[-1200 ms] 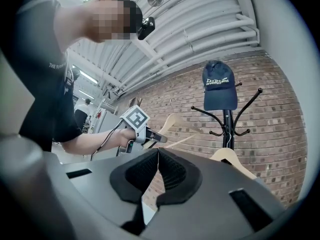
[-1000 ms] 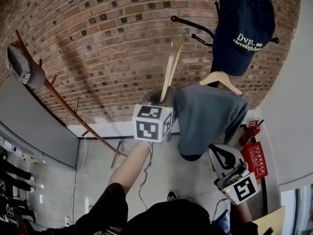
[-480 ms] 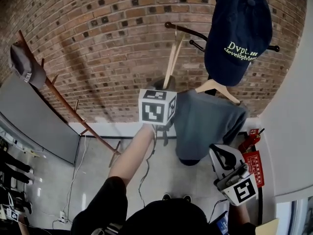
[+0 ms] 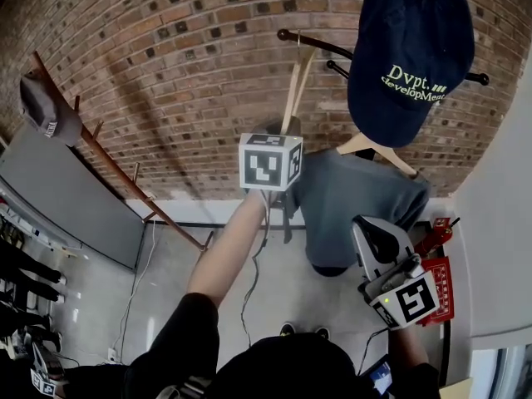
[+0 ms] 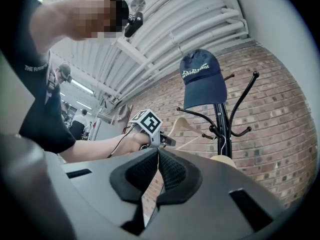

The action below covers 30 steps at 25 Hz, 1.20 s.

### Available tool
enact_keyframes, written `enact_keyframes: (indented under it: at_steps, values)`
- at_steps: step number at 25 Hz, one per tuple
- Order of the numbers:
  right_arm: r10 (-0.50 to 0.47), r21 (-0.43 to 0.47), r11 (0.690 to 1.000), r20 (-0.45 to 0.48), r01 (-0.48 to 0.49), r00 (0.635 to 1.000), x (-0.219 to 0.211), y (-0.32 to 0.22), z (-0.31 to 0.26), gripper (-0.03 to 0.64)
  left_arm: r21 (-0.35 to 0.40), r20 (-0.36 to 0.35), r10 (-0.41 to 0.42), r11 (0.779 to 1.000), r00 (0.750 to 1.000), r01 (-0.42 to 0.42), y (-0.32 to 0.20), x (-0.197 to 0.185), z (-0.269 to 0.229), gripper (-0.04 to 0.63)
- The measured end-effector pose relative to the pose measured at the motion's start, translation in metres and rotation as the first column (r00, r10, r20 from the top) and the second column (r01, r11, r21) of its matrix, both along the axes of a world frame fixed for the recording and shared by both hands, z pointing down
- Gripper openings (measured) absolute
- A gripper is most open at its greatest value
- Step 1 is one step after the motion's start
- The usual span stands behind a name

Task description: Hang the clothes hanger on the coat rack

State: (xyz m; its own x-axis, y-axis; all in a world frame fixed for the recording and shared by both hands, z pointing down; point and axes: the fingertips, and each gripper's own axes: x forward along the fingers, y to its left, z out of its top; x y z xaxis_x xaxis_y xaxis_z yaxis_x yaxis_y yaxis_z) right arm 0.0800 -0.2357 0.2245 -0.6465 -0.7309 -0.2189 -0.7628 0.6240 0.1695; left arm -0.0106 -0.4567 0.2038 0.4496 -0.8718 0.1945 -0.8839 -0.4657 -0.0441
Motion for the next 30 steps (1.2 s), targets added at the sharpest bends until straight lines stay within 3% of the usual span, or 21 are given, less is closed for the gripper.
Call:
enact_keyframes:
  at_steps: [9, 20, 26, 30]
  values:
    - [0.112, -0.138, 0.984, 0.012, -0.110, 0.994, -0.026, -0.060, 0.002, 0.018, -0.032, 0.006, -0.011, 0.999, 1.000, 0.011, -0.016, 0.003, 0.012, 0.020]
    - [0.069, -0.097, 0.993, 0.013, -0.068, 0.998, -0.048, -0.061, -0.015, 0.018, -0.029, 0.013, -0.030, 0.999, 0.999, 0.030, -0.015, 0.011, 0.019, 0.020]
    - [0.062, -0.077, 0.995, 0.001, -0.061, 0.998, -0.049, -0.059, -0.020, 0.018, -0.085, -0.015, -0.022, 0.996, 1.000, 0.021, -0.027, 0.011, 0.015, 0.020]
    - [0.055, -0.078, 0.995, -0.004, -0.055, 0.998, -0.053, -0.059, -0.018, 0.018, -0.081, -0.013, -0.029, 0.996, 0.999, 0.028, -0.029, 0.009, 0.018, 0.020]
